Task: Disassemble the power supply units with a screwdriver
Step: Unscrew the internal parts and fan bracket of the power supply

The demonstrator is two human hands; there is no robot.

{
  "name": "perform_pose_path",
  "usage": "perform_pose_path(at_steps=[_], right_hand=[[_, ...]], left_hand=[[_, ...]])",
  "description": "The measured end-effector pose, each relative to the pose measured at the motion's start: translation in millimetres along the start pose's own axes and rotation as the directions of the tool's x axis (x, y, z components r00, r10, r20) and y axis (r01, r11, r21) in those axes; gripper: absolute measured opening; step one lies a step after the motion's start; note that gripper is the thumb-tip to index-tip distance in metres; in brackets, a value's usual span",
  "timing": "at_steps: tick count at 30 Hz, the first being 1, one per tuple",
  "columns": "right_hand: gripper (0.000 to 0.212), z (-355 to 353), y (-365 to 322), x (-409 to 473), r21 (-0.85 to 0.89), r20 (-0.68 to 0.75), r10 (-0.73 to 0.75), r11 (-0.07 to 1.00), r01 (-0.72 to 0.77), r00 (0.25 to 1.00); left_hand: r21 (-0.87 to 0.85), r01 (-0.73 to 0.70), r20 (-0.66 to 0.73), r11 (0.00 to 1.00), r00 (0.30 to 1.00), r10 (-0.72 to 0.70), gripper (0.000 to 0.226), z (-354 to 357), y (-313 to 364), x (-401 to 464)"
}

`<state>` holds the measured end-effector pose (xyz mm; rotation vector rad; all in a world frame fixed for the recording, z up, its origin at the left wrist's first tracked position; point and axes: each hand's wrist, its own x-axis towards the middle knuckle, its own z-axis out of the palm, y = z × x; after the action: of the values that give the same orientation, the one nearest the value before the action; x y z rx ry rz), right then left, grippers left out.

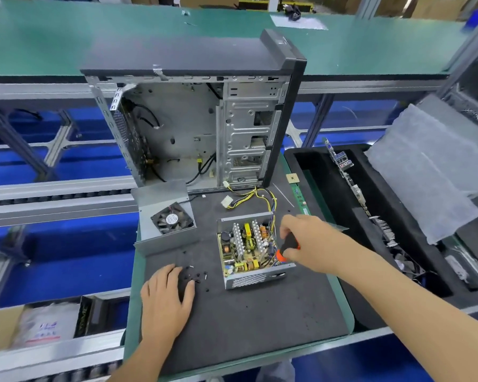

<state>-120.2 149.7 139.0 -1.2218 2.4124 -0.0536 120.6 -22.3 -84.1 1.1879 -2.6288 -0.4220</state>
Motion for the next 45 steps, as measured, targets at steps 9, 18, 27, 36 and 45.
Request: perform_pose_path(at_steps=[9,18,27,36,45], right_hand=[[0.046,5.2,1.8,-4.2,0.117,-0.075,0.069,0.991,-0.06,0.995],[0.024,9.1,-0.4,-1.8,-0.085,-0.111,-0.144,0.987,0.135,0.983],[0.059,7.6,2.0,-10.1,-0.357,-0.015,-0.187,0.918,0.17,0.982],[0.046,10.2,12.6,-3.7,-0.243,-0.051,-0.12,0.964,0.104,0.991],[0.04,8.4,17.3,-7.3,-0.212,-0.031,-0.097,0.973,0.089,0.995]], left_hand=[[-0.024,0.007,-0.002,1.0,1.0,-0.007,0.056,0.7,-1.2,1.8],[-0.037,0.061,-0.008,0.997,0.998,-0.062,0.06,-0.1,-0.3,2.3],[-0.04,0.082,-0.025,0.996,0.996,-0.083,0.059,0.4,1.2,3.1],[-0.036,0.104,-0.028,0.994,0.994,-0.105,0.059,-0.3,-1.3,2.0],[-0.047,0.103,-0.029,0.994,0.994,-0.105,0.057,-0.4,0.7,1.1]])
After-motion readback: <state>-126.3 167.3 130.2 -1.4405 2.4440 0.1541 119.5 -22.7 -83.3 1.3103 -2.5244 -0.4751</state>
